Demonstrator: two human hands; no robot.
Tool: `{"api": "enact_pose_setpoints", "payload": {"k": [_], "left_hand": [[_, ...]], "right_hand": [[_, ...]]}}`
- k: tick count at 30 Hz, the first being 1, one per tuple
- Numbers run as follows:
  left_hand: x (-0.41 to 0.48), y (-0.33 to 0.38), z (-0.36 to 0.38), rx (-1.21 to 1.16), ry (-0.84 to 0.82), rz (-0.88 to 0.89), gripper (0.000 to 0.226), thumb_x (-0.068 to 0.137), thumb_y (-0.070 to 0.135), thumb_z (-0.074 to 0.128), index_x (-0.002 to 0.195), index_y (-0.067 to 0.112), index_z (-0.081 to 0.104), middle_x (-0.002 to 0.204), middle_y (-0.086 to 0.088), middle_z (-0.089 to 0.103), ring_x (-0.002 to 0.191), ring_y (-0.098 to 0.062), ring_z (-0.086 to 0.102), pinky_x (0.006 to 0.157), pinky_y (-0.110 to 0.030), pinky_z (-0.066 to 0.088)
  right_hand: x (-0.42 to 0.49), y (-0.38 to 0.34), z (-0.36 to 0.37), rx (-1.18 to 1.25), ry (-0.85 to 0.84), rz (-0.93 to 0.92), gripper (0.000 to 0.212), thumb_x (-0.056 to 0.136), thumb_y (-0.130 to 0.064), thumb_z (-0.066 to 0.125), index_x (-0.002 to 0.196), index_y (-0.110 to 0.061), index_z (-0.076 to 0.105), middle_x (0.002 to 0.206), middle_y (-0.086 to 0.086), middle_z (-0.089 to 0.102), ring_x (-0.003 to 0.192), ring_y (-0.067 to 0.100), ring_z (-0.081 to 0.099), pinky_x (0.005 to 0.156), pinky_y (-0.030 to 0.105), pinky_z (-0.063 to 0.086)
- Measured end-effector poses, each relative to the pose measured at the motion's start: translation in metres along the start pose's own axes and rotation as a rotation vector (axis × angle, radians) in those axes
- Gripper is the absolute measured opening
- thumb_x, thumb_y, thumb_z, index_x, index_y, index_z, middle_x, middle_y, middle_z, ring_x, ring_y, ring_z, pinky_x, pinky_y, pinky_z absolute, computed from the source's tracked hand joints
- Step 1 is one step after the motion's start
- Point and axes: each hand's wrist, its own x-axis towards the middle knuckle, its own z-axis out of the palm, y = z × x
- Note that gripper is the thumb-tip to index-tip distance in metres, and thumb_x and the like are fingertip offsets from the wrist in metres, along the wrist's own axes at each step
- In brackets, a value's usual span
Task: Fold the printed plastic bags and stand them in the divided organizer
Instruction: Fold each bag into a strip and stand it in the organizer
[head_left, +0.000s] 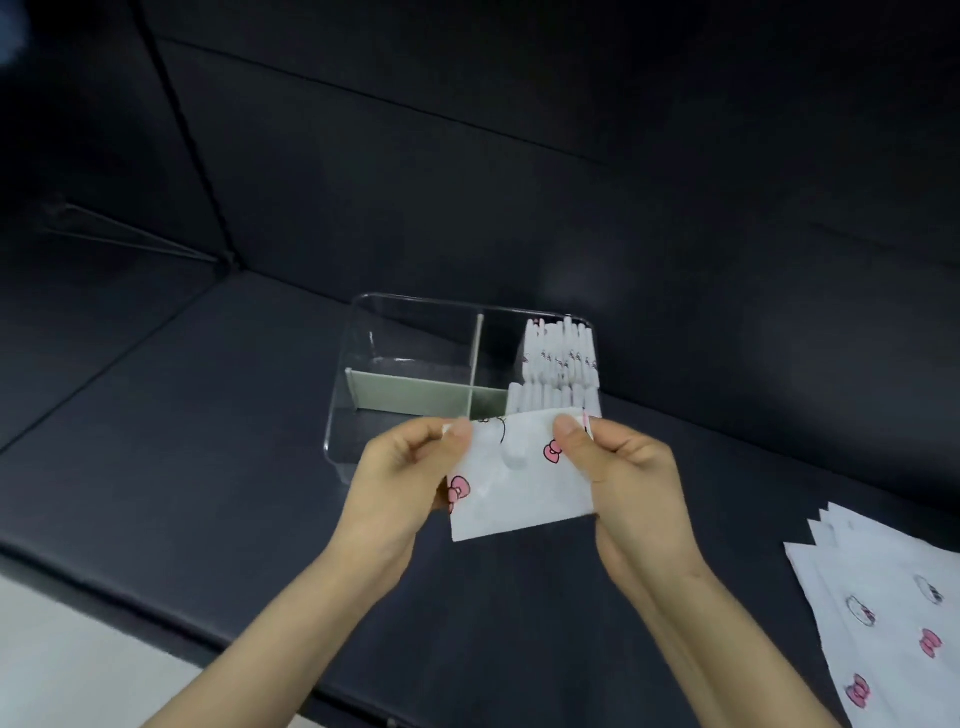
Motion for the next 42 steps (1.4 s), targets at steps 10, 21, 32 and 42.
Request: {"api": "enact_pose_setpoints", "payload": {"k": [10, 21, 32, 42], "left_hand": [[0.052, 0.013, -0.070, 0.323, 0.398, 0.257, 0.015, 0.096, 0.023, 0.056, 0.106, 0.022, 0.067, 0.102, 0.016, 0.068, 0.090, -0.001, 0.062, 0.078, -0.015, 0.047], [0.072, -0.027, -0.102, 0.345, 0.149, 0.069, 0.046, 0.087, -0.005, 0.062, 0.128, 0.017, 0.060, 0.121, 0.002, 0.063, 0.107, -0.006, 0.062, 0.098, -0.026, 0.048], [0.059, -0.026, -0.092, 0.301, 0.000, 0.015, 0.051, 0.081, 0.002, 0.072, 0.124, 0.028, 0.061, 0.115, 0.009, 0.066, 0.105, -0.005, 0.062, 0.093, -0.027, 0.051], [0.060, -0.023, -0.098, 0.217, 0.110, 0.045, 0.035, 0.087, 0.001, 0.065, 0.104, 0.031, 0.065, 0.108, 0.006, 0.069, 0.100, -0.007, 0.063, 0.088, -0.022, 0.050]], "right_hand": [[0.031, -0.018, 0.065, -0.315, 0.005, -0.169, 0.024, 0.088, -0.017, 0.068, 0.074, 0.003, 0.067, 0.085, 0.026, 0.068, 0.071, 0.038, 0.064, 0.068, 0.033, 0.054], [0.096, -0.018, 0.118, -1.110, 0.177, -0.582, 0.028, 0.090, -0.011, 0.051, 0.063, -0.007, 0.050, 0.054, 0.004, 0.044, 0.051, 0.022, 0.037, 0.051, 0.031, 0.024], [0.082, 0.026, 0.137, -1.127, -0.082, -0.350, 0.032, 0.097, -0.031, 0.048, 0.074, -0.012, 0.056, 0.069, 0.006, 0.055, 0.069, 0.024, 0.050, 0.061, 0.028, 0.030], [0.074, 0.043, 0.133, -1.290, -0.164, -0.449, 0.026, 0.102, -0.026, 0.039, 0.118, -0.011, 0.053, 0.098, 0.015, 0.067, 0.096, 0.034, 0.060, 0.073, 0.035, 0.038]]}}
